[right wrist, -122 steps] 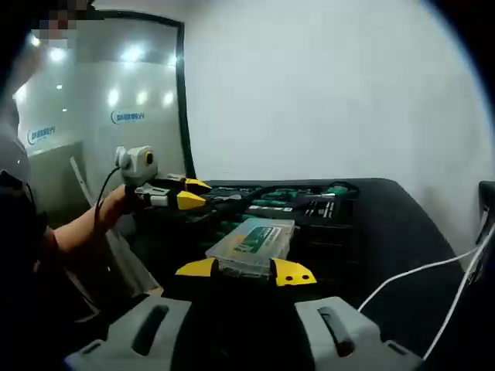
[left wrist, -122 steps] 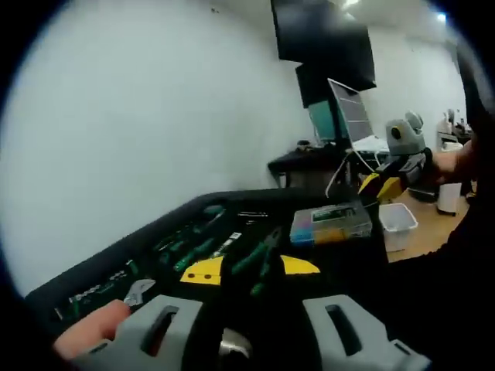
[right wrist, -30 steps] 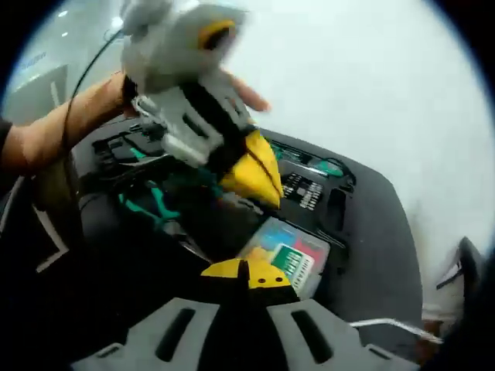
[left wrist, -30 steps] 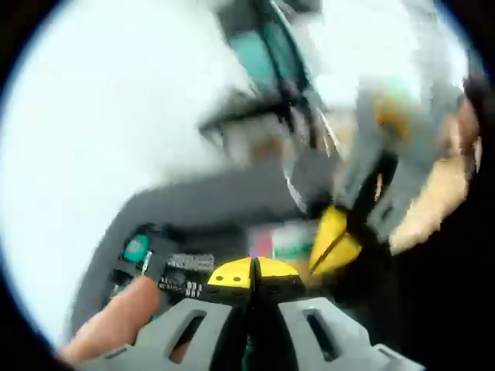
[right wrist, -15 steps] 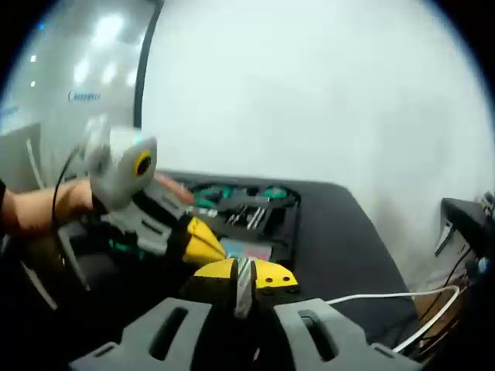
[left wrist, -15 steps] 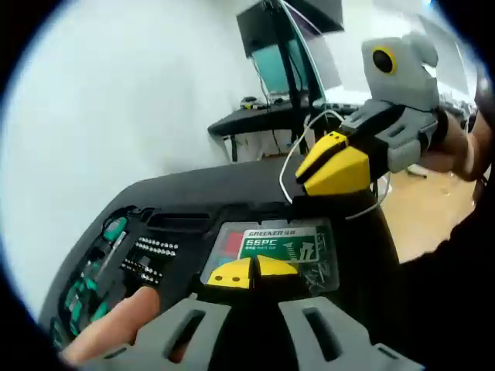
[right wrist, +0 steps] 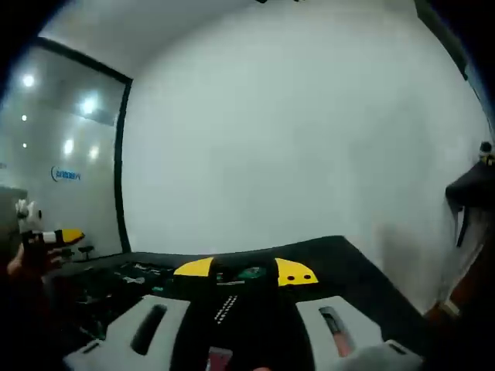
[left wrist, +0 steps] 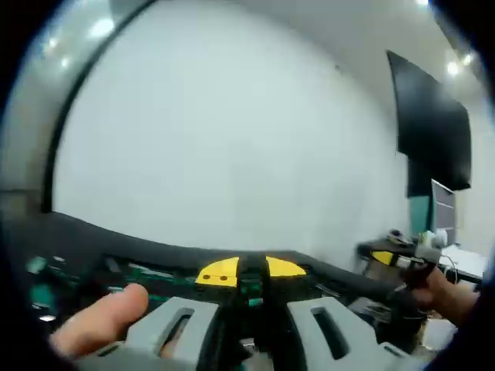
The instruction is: Pick up the tools and put them into their designated positions in the toolbox.
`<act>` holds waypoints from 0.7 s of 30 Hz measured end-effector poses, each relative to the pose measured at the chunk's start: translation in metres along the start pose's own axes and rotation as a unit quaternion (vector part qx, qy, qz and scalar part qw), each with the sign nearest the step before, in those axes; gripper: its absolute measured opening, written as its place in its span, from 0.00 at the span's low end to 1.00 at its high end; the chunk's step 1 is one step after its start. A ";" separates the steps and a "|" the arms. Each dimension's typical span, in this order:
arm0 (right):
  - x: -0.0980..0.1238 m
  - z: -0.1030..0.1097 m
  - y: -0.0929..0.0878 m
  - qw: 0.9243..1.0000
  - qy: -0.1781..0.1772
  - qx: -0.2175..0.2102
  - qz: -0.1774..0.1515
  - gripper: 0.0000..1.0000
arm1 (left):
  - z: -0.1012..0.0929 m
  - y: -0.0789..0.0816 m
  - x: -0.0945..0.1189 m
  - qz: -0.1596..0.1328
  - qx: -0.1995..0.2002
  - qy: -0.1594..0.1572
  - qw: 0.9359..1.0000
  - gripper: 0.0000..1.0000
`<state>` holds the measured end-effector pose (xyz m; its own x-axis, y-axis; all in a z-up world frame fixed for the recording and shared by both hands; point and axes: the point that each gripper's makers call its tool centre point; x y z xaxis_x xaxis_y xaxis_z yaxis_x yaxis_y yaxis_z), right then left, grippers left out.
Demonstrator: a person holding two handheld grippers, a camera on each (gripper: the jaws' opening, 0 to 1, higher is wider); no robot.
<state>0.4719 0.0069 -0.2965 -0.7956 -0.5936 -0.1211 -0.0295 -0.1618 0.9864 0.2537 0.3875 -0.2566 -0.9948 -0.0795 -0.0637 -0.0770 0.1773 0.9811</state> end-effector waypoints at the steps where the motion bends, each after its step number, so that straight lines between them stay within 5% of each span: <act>1: -0.002 -0.005 0.000 1.000 -0.009 -0.001 -0.010 0.29 | 0.026 0.016 0.019 -0.030 -0.006 0.032 0.999 0.08; 4: -0.008 -0.005 -0.011 1.000 -0.006 -0.010 0.002 0.35 | 0.084 0.054 0.047 -0.089 0.000 0.103 0.991 0.10; 6: -0.011 -0.009 -0.020 1.000 -0.014 0.014 0.004 0.36 | 0.113 0.078 0.076 -0.156 -0.024 0.144 0.977 0.14; 9: -0.009 -0.005 -0.025 1.000 -0.013 0.009 -0.023 0.34 | 0.171 0.084 0.114 -0.193 -0.048 0.245 0.949 0.25; 10: -0.009 -0.003 -0.022 1.000 -0.012 0.015 -0.014 0.35 | 0.199 0.073 0.126 -0.179 -0.035 0.289 0.940 0.26; 12: -0.004 0.002 -0.012 0.998 -0.005 0.033 -0.048 0.31 | 0.222 0.055 0.136 -0.170 -0.026 0.311 0.935 0.23; 16: -0.008 0.007 -0.028 1.000 0.009 0.019 -0.016 0.25 | 0.259 -0.005 0.130 -0.118 0.033 0.311 0.942 0.24; 21: -0.009 -0.004 -0.037 0.998 -0.006 -0.064 0.007 0.18 | 0.260 -0.043 0.123 -0.114 0.091 0.296 0.944 0.23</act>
<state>0.4824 0.0151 -0.3319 -0.8029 -0.5866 -0.1062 0.0575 -0.2535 0.9656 0.1175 0.6250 -0.3540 -0.7438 -0.6606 -0.1024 -0.3479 0.2517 0.9031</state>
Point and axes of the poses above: the point that each gripper's makers call its tool centre point, and the gripper's own axes: x roughly backward along the fingers, z roughly to its left, y roughly out of its top, and after that the axes turned 5 degrees about z, right-handed
